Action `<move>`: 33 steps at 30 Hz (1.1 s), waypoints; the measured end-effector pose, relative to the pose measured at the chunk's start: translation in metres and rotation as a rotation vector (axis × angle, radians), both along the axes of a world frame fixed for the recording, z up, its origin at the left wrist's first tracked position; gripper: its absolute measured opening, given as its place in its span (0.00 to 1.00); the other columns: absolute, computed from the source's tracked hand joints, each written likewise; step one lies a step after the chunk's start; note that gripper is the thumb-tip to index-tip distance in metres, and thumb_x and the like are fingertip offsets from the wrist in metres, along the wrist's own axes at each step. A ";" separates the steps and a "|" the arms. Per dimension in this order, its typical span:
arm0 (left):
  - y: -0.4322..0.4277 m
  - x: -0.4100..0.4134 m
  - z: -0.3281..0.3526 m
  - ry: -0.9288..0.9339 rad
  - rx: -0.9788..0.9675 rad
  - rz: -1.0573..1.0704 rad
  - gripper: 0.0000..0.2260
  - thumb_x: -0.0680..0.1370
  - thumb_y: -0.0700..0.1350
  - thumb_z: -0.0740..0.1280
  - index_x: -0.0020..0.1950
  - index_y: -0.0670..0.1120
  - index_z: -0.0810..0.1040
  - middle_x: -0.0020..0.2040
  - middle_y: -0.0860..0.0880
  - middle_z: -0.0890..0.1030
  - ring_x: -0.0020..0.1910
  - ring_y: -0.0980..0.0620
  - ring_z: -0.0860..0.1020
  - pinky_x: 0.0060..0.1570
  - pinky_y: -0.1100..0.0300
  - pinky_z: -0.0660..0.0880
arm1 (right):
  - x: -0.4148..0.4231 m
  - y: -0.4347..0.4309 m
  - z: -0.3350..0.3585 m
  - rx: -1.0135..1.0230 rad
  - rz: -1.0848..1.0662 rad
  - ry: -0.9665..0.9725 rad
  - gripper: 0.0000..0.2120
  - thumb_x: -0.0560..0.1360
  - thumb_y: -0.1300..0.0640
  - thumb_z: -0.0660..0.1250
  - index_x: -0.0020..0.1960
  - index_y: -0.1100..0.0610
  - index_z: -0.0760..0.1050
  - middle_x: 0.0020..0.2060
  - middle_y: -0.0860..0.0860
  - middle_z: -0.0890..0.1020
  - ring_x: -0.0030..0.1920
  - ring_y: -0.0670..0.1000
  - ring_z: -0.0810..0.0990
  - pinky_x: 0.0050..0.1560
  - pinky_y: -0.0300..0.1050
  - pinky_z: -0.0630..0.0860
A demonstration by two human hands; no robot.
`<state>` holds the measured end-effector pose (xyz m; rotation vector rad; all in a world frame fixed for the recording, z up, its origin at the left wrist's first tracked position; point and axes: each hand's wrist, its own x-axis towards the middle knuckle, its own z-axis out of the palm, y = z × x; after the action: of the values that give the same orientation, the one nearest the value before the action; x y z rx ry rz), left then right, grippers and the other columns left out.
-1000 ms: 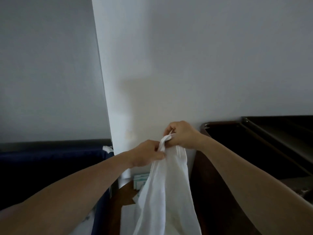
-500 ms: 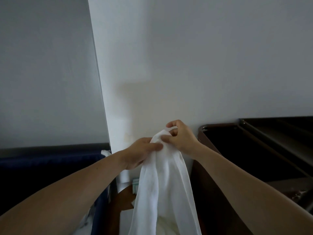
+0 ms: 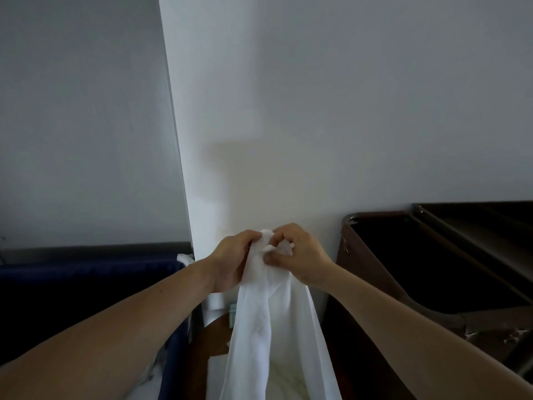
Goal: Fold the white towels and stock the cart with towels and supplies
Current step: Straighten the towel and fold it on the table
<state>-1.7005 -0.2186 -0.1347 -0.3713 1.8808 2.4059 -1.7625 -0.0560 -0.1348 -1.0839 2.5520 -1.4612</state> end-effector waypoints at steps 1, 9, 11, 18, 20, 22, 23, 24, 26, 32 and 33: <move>0.000 0.001 0.000 -0.005 -0.018 0.006 0.17 0.81 0.46 0.61 0.62 0.37 0.79 0.56 0.38 0.83 0.53 0.41 0.82 0.55 0.48 0.79 | 0.001 -0.001 -0.002 -0.026 -0.004 -0.013 0.15 0.68 0.55 0.79 0.41 0.41 0.74 0.55 0.46 0.78 0.56 0.47 0.77 0.55 0.41 0.73; -0.005 -0.003 0.004 0.095 -0.297 0.094 0.13 0.85 0.41 0.56 0.55 0.39 0.79 0.48 0.42 0.84 0.43 0.46 0.83 0.40 0.52 0.80 | -0.001 0.015 0.003 -0.140 0.015 -0.136 0.10 0.72 0.55 0.76 0.38 0.41 0.81 0.60 0.42 0.81 0.60 0.43 0.79 0.64 0.44 0.74; -0.010 -0.006 0.006 0.103 -0.327 0.135 0.12 0.82 0.36 0.55 0.52 0.39 0.79 0.46 0.43 0.83 0.41 0.48 0.82 0.37 0.56 0.79 | -0.001 0.021 0.012 -0.198 0.036 -0.172 0.09 0.72 0.59 0.76 0.38 0.46 0.81 0.48 0.42 0.85 0.50 0.42 0.82 0.55 0.42 0.77; -0.008 -0.022 0.021 0.163 -0.325 0.258 0.14 0.78 0.33 0.54 0.54 0.38 0.78 0.47 0.40 0.79 0.44 0.45 0.76 0.41 0.56 0.75 | 0.024 0.033 0.061 -0.426 0.268 -0.477 0.03 0.71 0.62 0.72 0.39 0.57 0.80 0.33 0.49 0.82 0.33 0.46 0.80 0.35 0.39 0.78; -0.023 -0.031 0.026 0.164 -0.290 0.407 0.11 0.77 0.34 0.56 0.48 0.41 0.79 0.45 0.42 0.77 0.46 0.46 0.73 0.45 0.54 0.71 | 0.028 0.039 0.074 -0.446 0.377 -0.592 0.03 0.69 0.60 0.71 0.36 0.55 0.81 0.34 0.51 0.82 0.35 0.48 0.80 0.37 0.42 0.80; -0.030 -0.030 0.032 0.154 -0.310 0.449 0.11 0.76 0.35 0.57 0.45 0.43 0.79 0.42 0.45 0.77 0.44 0.47 0.72 0.42 0.57 0.69 | 0.027 0.041 0.083 -0.436 0.413 -0.621 0.04 0.70 0.59 0.70 0.37 0.55 0.82 0.36 0.52 0.82 0.36 0.49 0.80 0.40 0.42 0.80; -0.026 -0.026 0.036 0.170 -0.326 0.399 0.12 0.77 0.35 0.58 0.48 0.44 0.80 0.43 0.45 0.79 0.44 0.46 0.74 0.41 0.57 0.71 | 0.024 0.039 0.084 -0.426 0.391 -0.600 0.03 0.71 0.59 0.70 0.38 0.56 0.82 0.36 0.52 0.82 0.37 0.49 0.81 0.41 0.42 0.80; -0.017 -0.021 0.040 0.206 -0.335 0.305 0.13 0.77 0.35 0.58 0.52 0.44 0.81 0.45 0.45 0.82 0.45 0.46 0.78 0.42 0.56 0.75 | 0.020 0.036 0.083 -0.405 0.334 -0.547 0.03 0.72 0.59 0.71 0.40 0.56 0.82 0.37 0.52 0.83 0.37 0.48 0.81 0.40 0.41 0.80; 0.008 -0.008 0.044 0.281 -0.330 0.095 0.14 0.78 0.36 0.59 0.58 0.44 0.81 0.51 0.43 0.85 0.48 0.44 0.83 0.46 0.54 0.81 | 0.012 0.027 0.079 -0.335 0.174 -0.381 0.02 0.75 0.61 0.71 0.43 0.58 0.81 0.36 0.50 0.83 0.35 0.46 0.81 0.36 0.38 0.77; 0.026 0.010 0.040 0.351 -0.373 -0.013 0.18 0.81 0.34 0.54 0.60 0.46 0.81 0.53 0.45 0.85 0.53 0.47 0.83 0.52 0.57 0.80 | -0.002 0.020 0.060 -0.379 -0.076 -0.240 0.02 0.75 0.58 0.74 0.43 0.55 0.83 0.34 0.47 0.83 0.36 0.46 0.80 0.37 0.38 0.77; 0.025 0.012 0.040 0.360 -0.399 -0.025 0.19 0.81 0.33 0.54 0.60 0.46 0.81 0.53 0.45 0.85 0.52 0.49 0.83 0.50 0.60 0.80 | -0.002 0.020 0.060 -0.366 -0.076 -0.235 0.03 0.74 0.57 0.75 0.43 0.55 0.83 0.33 0.46 0.83 0.35 0.46 0.80 0.37 0.38 0.77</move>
<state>-1.6881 -0.1932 -0.0944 0.0792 2.5055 2.1839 -1.7649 -0.0356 -0.0744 -0.7856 2.2432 -1.9980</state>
